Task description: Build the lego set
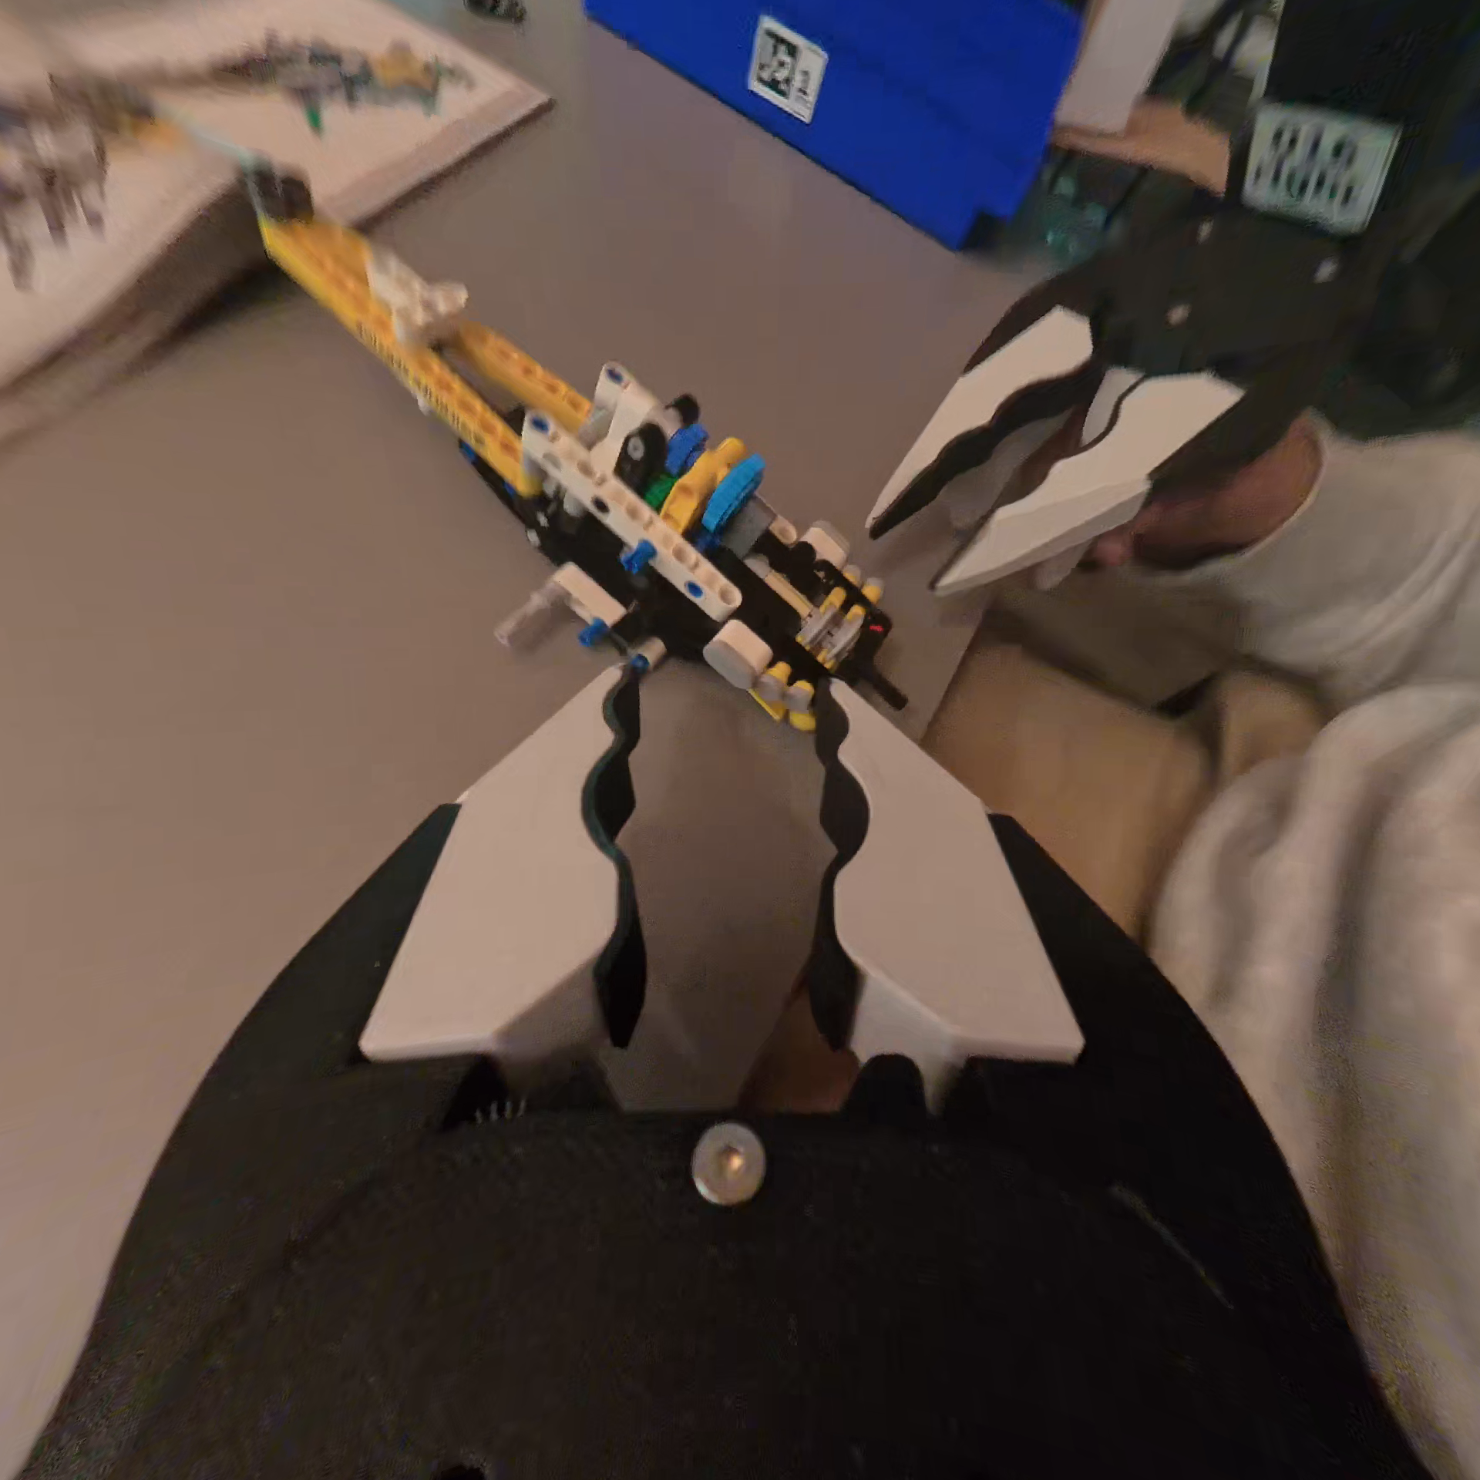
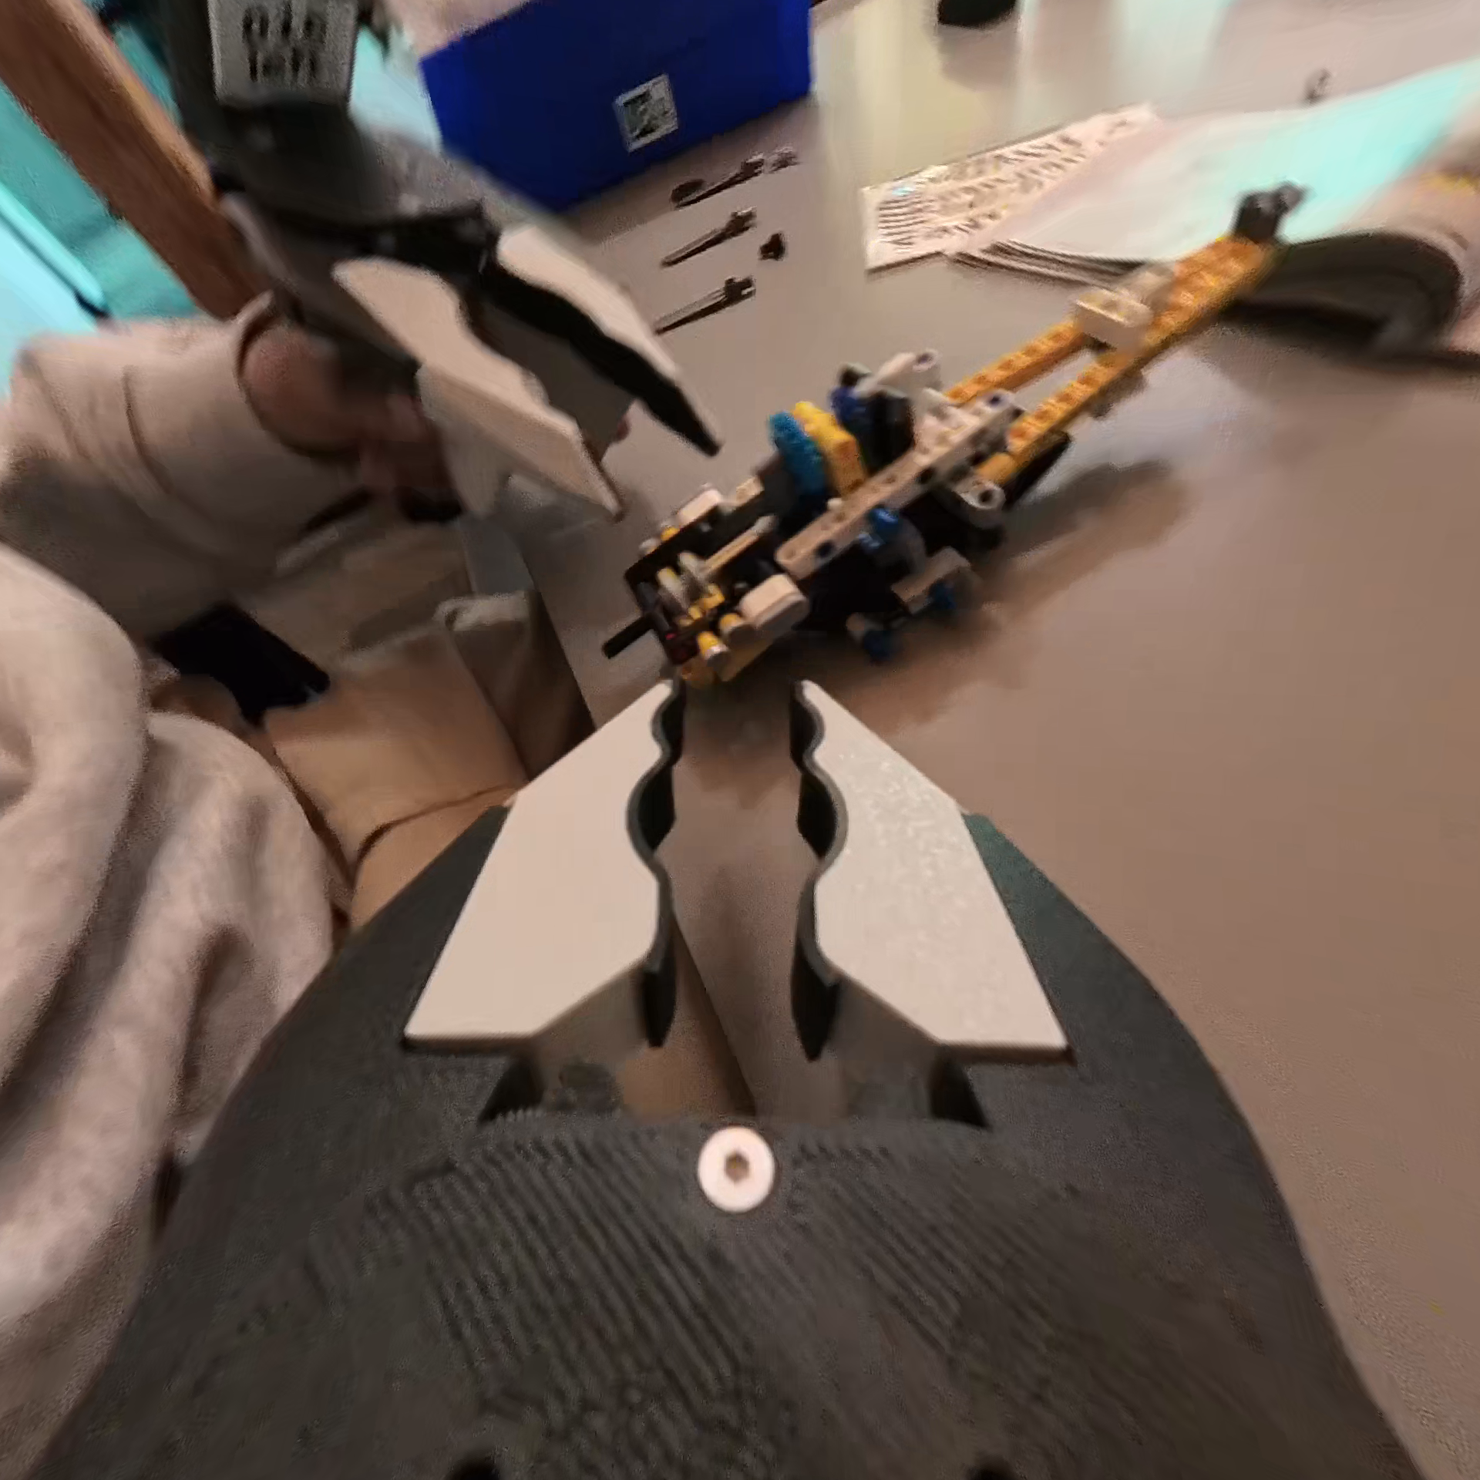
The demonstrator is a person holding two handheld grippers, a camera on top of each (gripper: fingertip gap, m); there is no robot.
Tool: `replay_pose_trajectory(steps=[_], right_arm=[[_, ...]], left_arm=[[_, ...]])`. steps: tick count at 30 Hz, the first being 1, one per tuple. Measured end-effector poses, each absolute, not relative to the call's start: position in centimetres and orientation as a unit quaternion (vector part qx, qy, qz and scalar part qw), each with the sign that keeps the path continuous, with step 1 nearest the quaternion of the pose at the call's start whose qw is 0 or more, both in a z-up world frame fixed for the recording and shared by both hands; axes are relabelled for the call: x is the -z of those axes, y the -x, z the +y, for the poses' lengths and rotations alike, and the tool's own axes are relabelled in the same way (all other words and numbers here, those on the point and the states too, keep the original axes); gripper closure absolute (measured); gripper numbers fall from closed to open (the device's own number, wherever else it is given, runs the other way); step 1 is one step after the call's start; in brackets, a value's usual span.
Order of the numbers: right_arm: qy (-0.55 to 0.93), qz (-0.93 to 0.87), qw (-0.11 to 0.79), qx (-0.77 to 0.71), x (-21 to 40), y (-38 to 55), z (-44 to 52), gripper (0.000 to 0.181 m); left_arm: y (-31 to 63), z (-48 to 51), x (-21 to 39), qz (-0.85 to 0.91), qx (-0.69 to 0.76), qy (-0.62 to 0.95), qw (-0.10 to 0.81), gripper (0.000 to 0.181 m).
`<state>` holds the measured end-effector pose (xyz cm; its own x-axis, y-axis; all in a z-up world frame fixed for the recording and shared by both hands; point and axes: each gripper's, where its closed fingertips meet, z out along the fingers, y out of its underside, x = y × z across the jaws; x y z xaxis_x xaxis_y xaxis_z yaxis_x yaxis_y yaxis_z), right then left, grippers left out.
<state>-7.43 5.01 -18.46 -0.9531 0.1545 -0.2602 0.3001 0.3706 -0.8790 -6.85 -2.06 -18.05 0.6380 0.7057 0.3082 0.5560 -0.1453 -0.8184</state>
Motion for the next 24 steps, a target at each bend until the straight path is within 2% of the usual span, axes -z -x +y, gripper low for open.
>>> replay_pose_trajectory(steps=[1, 3, 5, 8, 9, 11, 15, 19, 24], right_arm=[[-0.173, 0.814, 0.086, 0.547, 18.4, 8.0, 5.2, 0.150], [-0.259, 0.778, 0.142, 0.554, 18.3, 9.1, 5.4, 0.156], [-0.328, 0.730, 0.212, 0.561, 18.2, 9.4, 5.6, 0.163], [-0.367, 0.669, 0.297, 0.575, 17.6, 9.1, 5.7, 0.175], [-0.367, 0.659, 0.316, 0.576, 17.5, 8.9, 5.6, 0.177], [-0.368, 0.659, 0.330, 0.567, 17.8, 8.6, 5.4, 0.176], [-0.358, 0.682, 0.331, 0.544, 18.4, 7.8, 4.8, 0.171], [-0.350, 0.688, 0.357, 0.526, 18.5, 6.7, 4.0, 0.169], [-0.353, 0.679, 0.379, 0.520, 18.5, 6.6, 3.6, 0.171]], left_arm=[[6.7, -1.9, 18.1, -0.454, -0.040, 0.726, 0.515, 0.136], [6.4, -1.5, 17.9, -0.518, 0.036, 0.655, 0.548, 0.137], [5.7, -1.1, 17.9, -0.551, 0.103, 0.600, 0.572, 0.150], [5.1, -0.8, 18.3, -0.585, 0.161, 0.526, 0.597, 0.167], [4.9, -0.7, 18.2, -0.589, 0.179, 0.502, 0.607, 0.166], [4.8, -0.2, 18.4, -0.599, 0.210, 0.470, 0.614, 0.160], [5.2, 0.2, 18.5, -0.608, 0.219, 0.447, 0.618, 0.160], [5.3, 0.5, 19.3, -0.626, 0.215, 0.458, 0.594, 0.163], [5.8, 0.7, 18.9, -0.627, 0.231, 0.430, 0.607, 0.173]])
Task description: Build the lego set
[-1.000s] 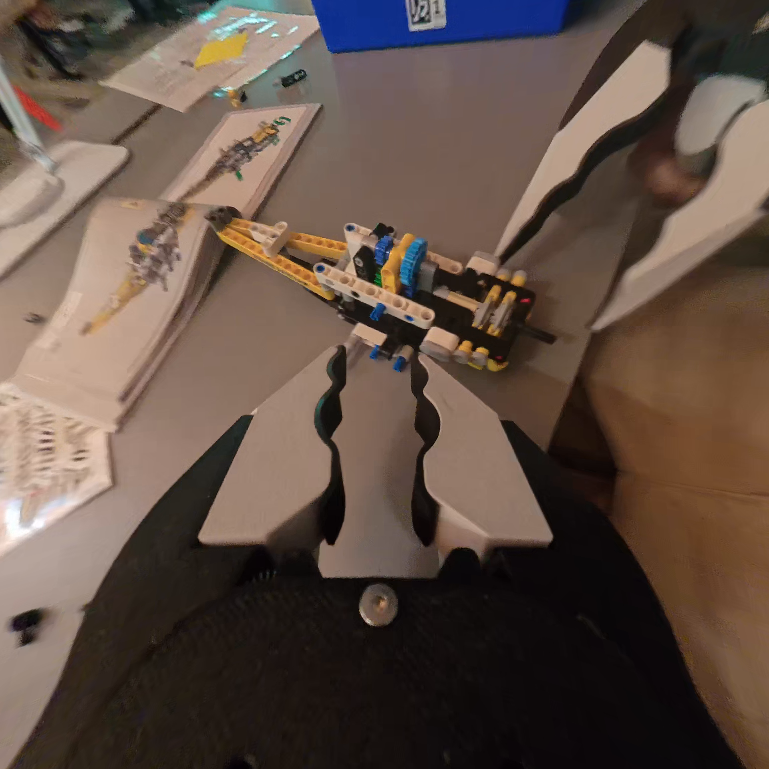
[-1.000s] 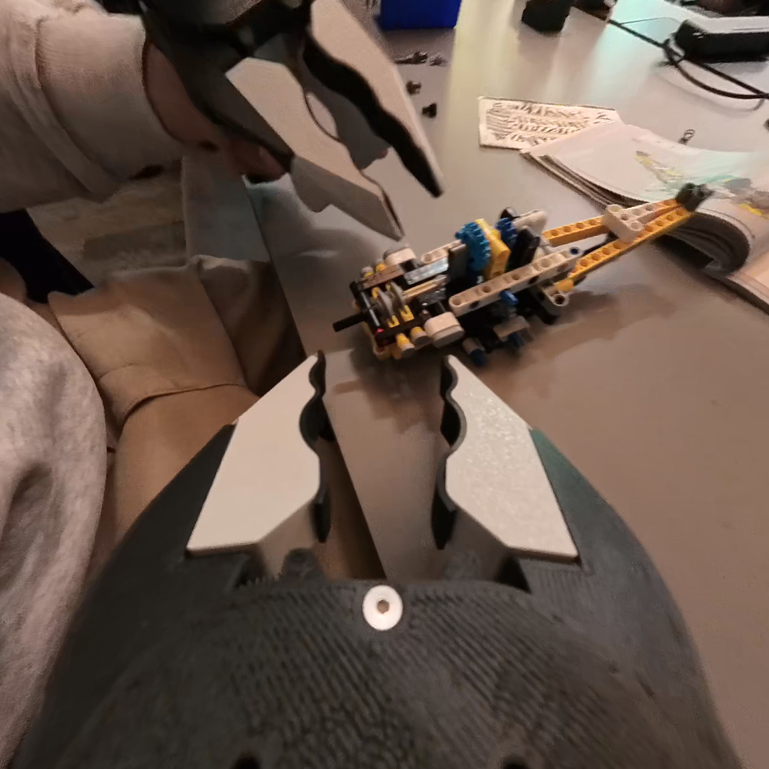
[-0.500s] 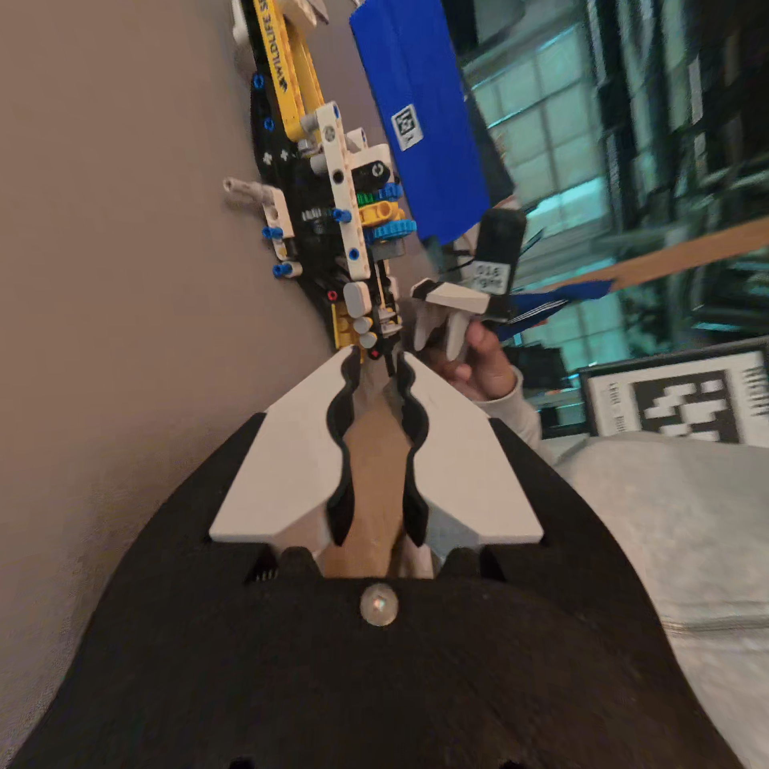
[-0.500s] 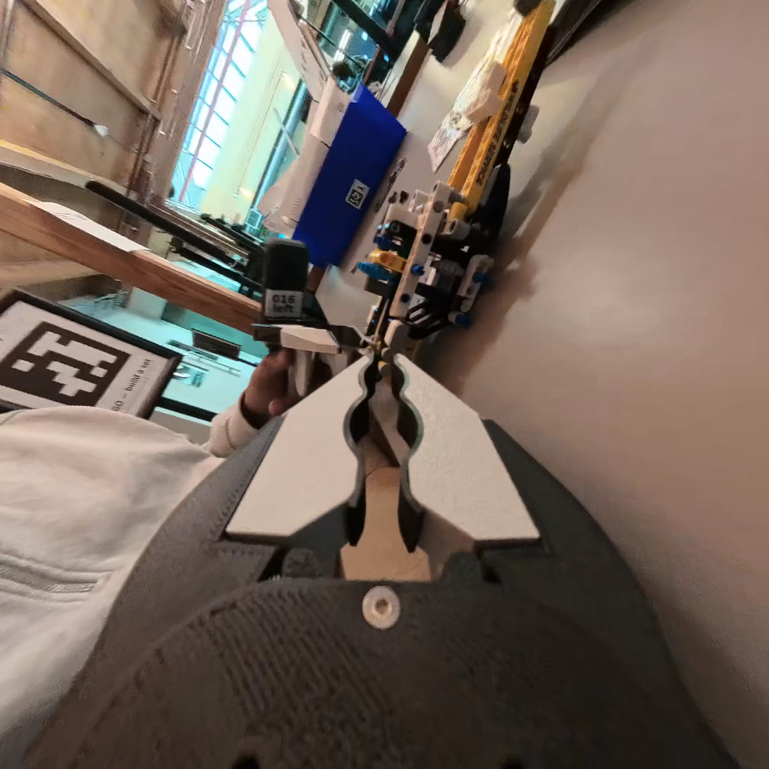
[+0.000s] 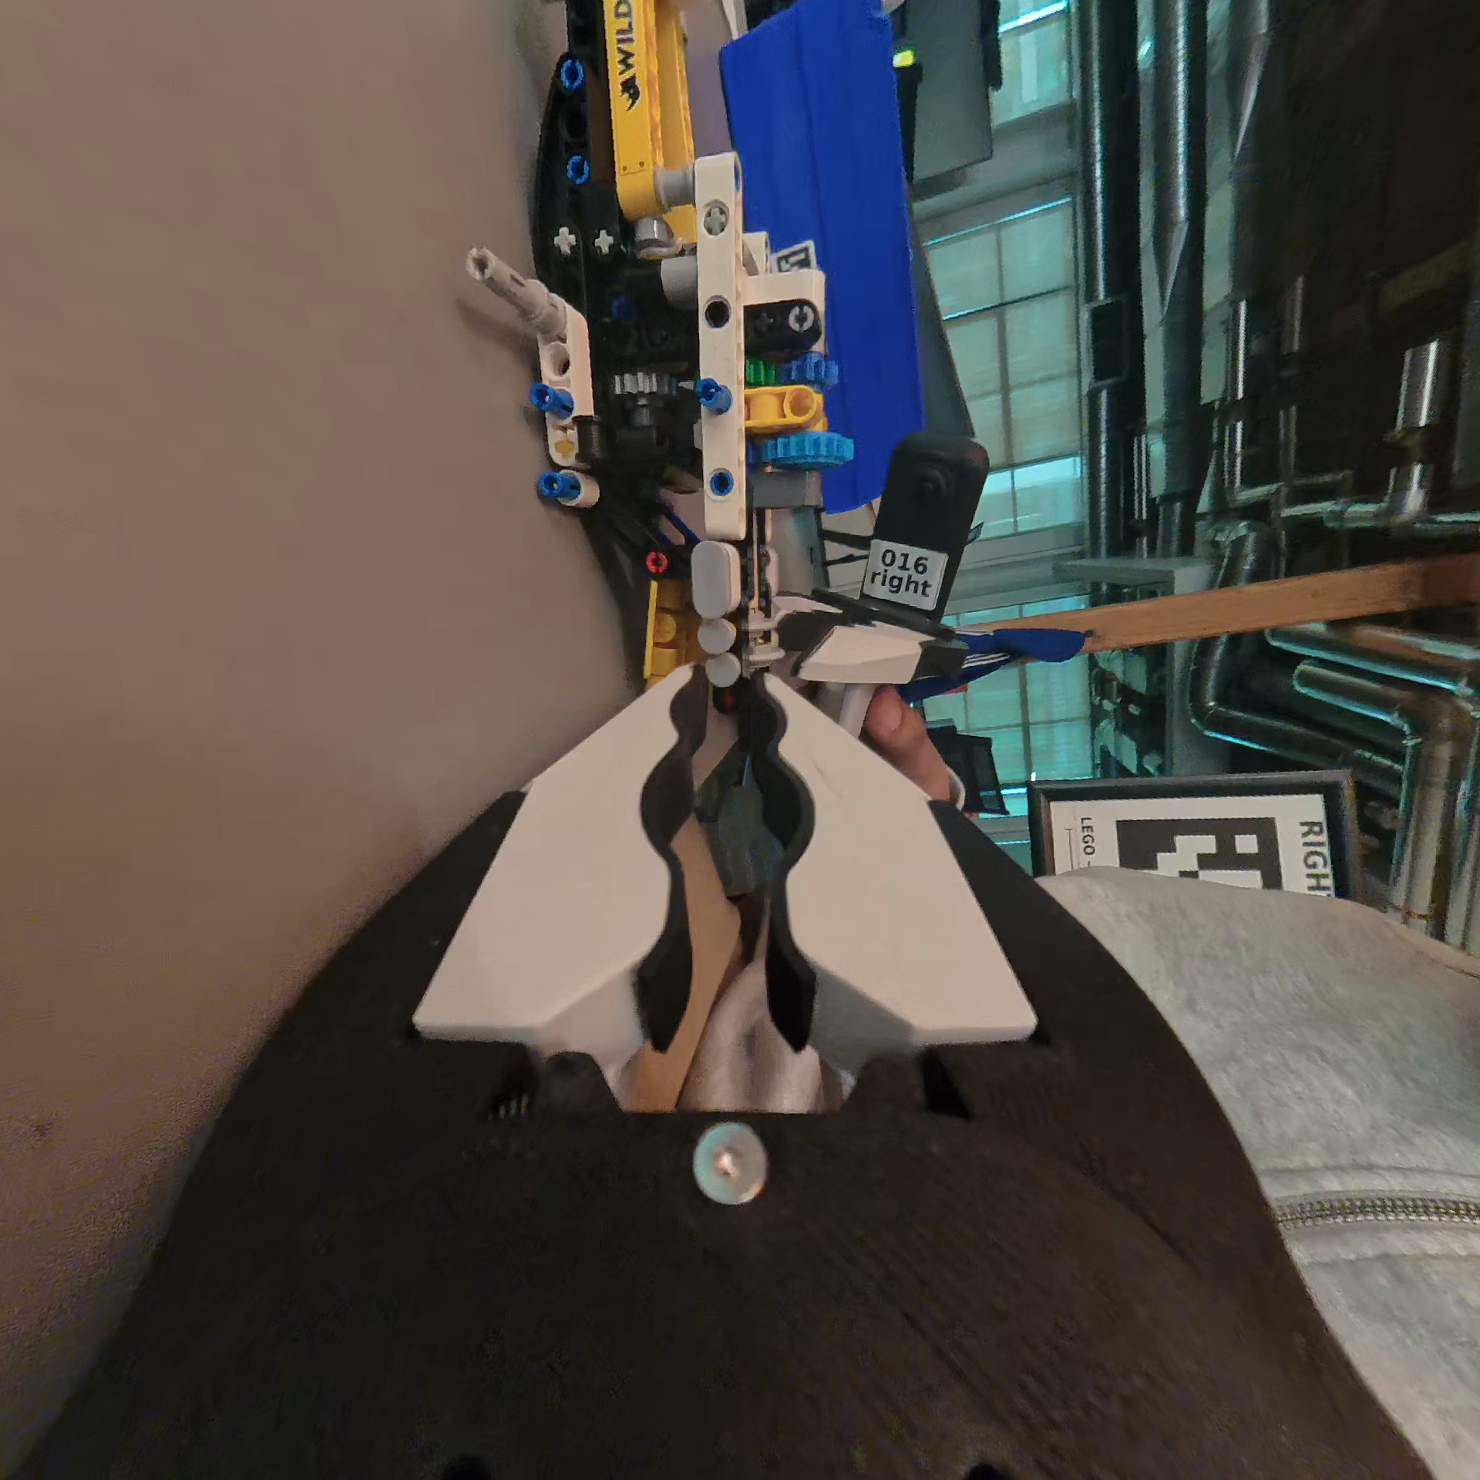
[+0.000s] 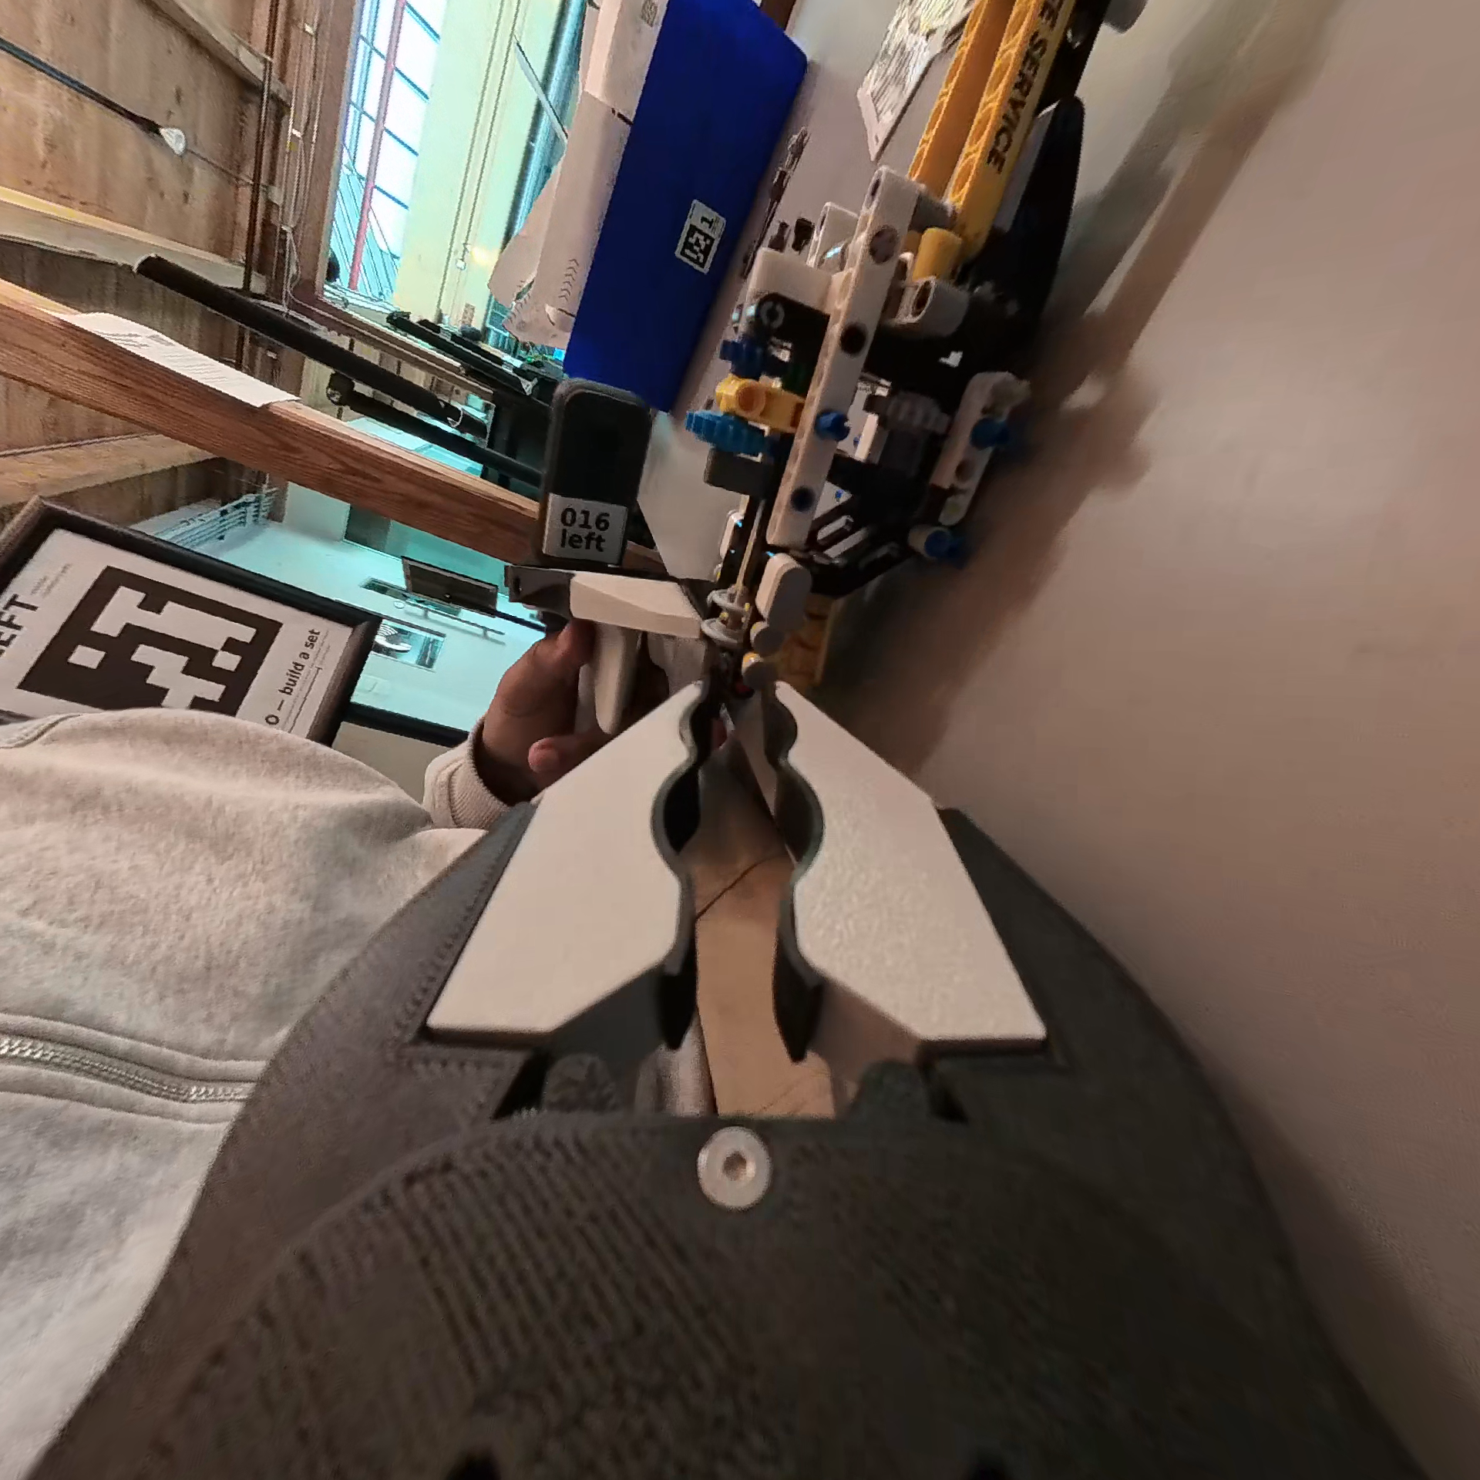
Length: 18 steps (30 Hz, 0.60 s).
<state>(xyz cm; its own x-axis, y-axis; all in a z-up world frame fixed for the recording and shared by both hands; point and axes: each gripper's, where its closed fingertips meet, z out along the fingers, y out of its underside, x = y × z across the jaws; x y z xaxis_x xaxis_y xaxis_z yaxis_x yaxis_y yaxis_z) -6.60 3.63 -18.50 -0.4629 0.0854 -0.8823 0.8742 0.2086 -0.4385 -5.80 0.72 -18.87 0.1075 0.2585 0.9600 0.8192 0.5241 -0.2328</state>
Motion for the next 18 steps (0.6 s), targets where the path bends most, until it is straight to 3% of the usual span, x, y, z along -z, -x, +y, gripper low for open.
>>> replay_pose_trajectory(steps=[8, 18], right_arm=[[-0.365, 0.670, 0.383, 0.520, 18.5, 7.2, 3.8, 0.181], [-0.358, 0.690, 0.364, 0.513, 19.0, 7.4, 3.8, 0.181]], left_arm=[[6.0, 0.8, 18.7, -0.624, 0.232, 0.422, 0.616, 0.174], [5.9, 0.7, 18.3, -0.612, 0.241, 0.419, 0.625, 0.175]])
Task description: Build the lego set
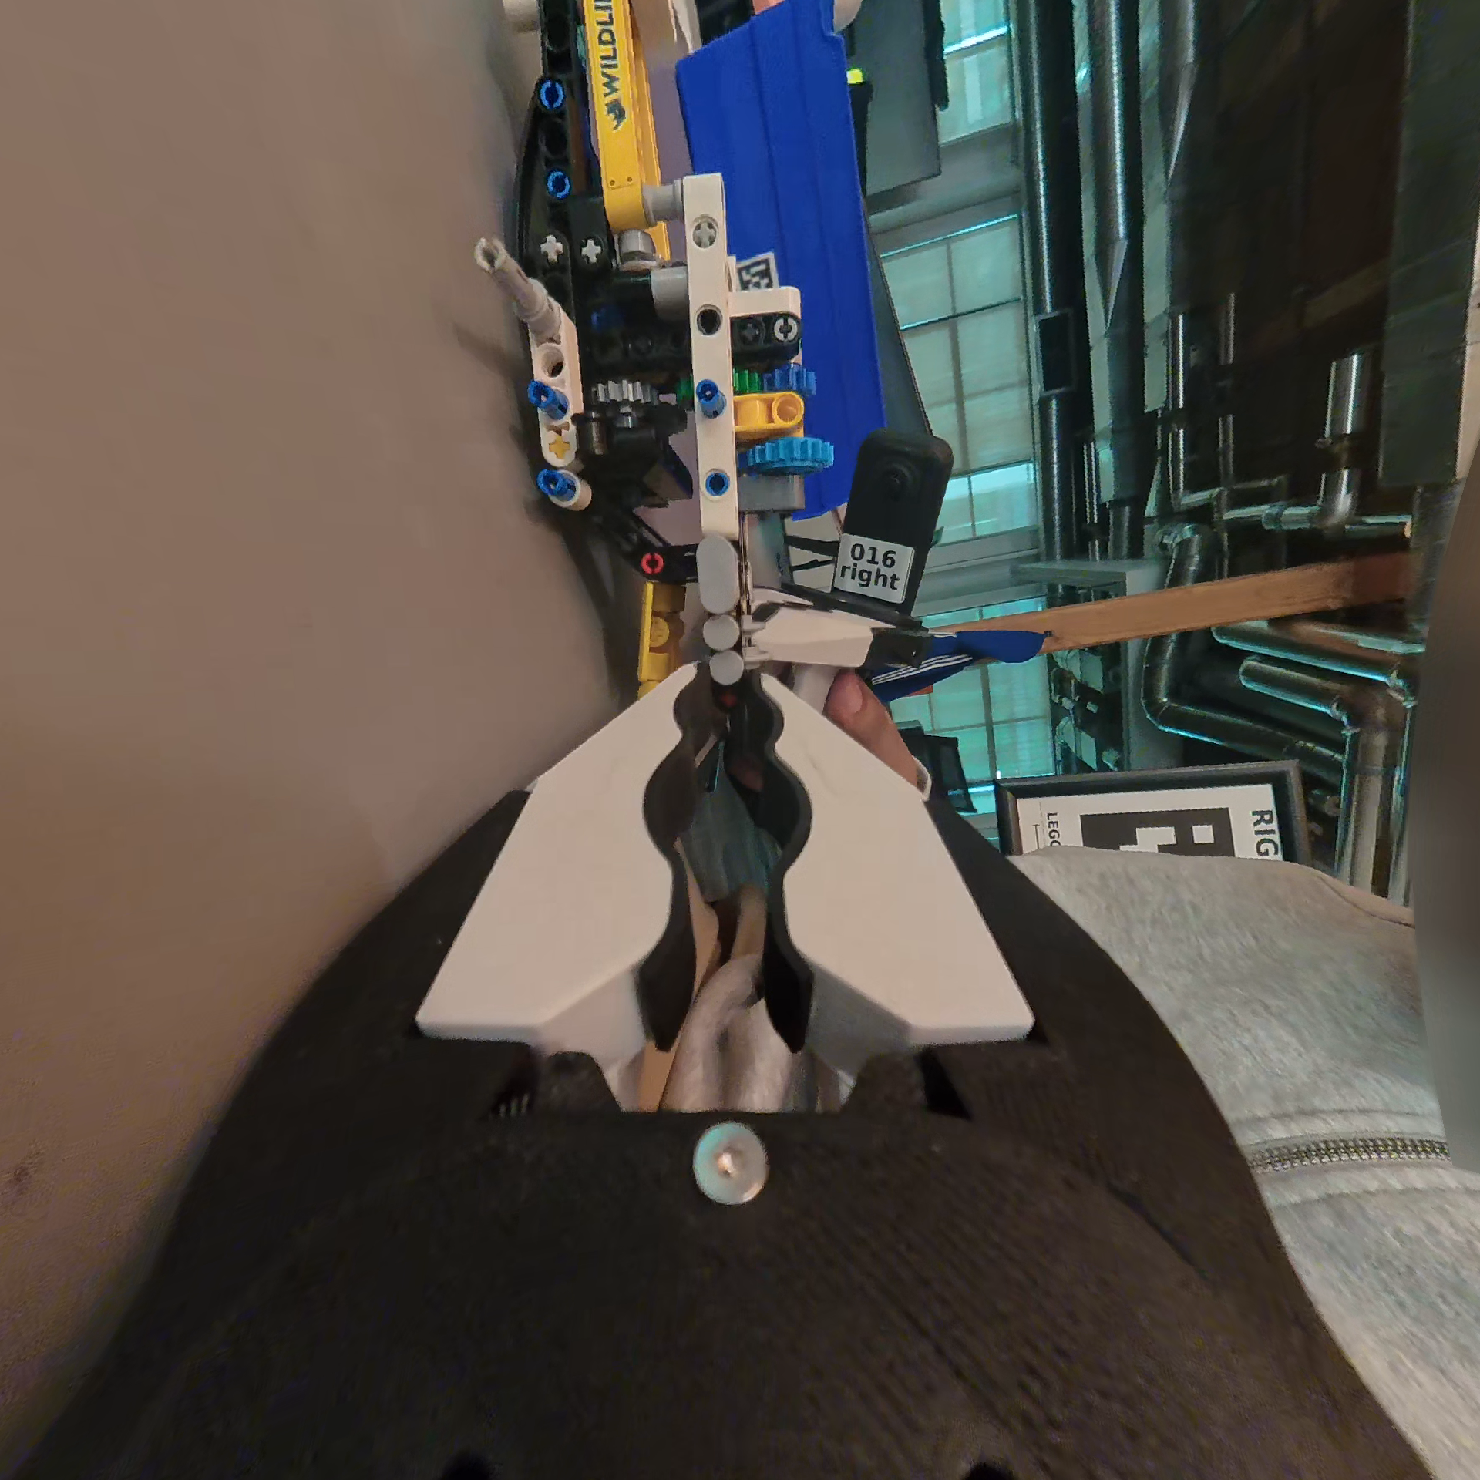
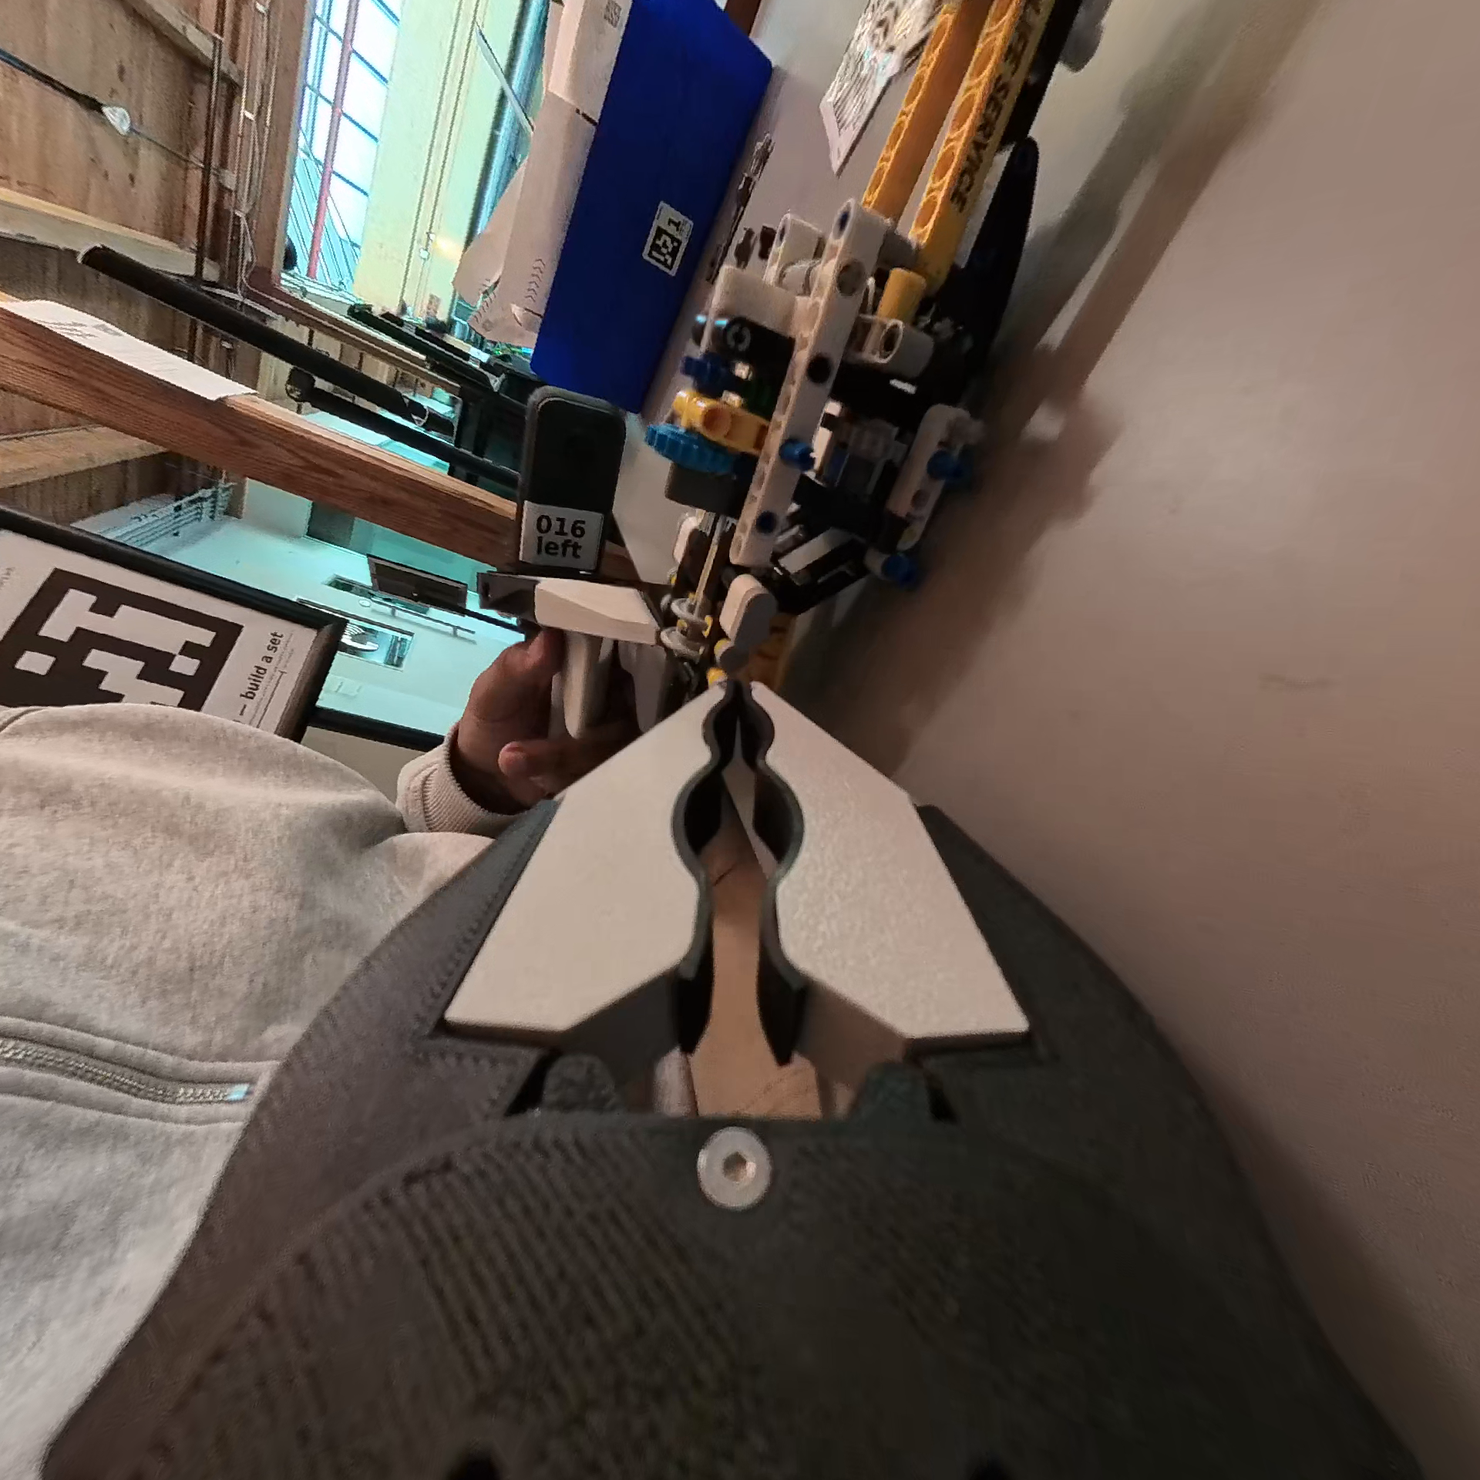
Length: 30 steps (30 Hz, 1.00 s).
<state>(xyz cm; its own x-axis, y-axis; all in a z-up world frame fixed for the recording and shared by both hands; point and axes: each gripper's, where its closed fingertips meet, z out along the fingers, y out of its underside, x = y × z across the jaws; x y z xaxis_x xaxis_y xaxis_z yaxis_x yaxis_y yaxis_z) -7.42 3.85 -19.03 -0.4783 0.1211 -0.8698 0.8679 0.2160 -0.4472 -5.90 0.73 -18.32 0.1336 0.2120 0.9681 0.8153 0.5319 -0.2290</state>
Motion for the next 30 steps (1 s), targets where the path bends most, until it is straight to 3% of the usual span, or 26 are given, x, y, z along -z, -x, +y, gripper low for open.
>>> replay_pose_trajectory(steps=[30], right_arm=[[-0.339, 0.724, 0.333, 0.500, 19.58, 7.60, 3.54, 0.181]], left_arm=[[5.51, 0.67, 19.08, -0.605, 0.205, 0.467, 0.612, 0.171]])
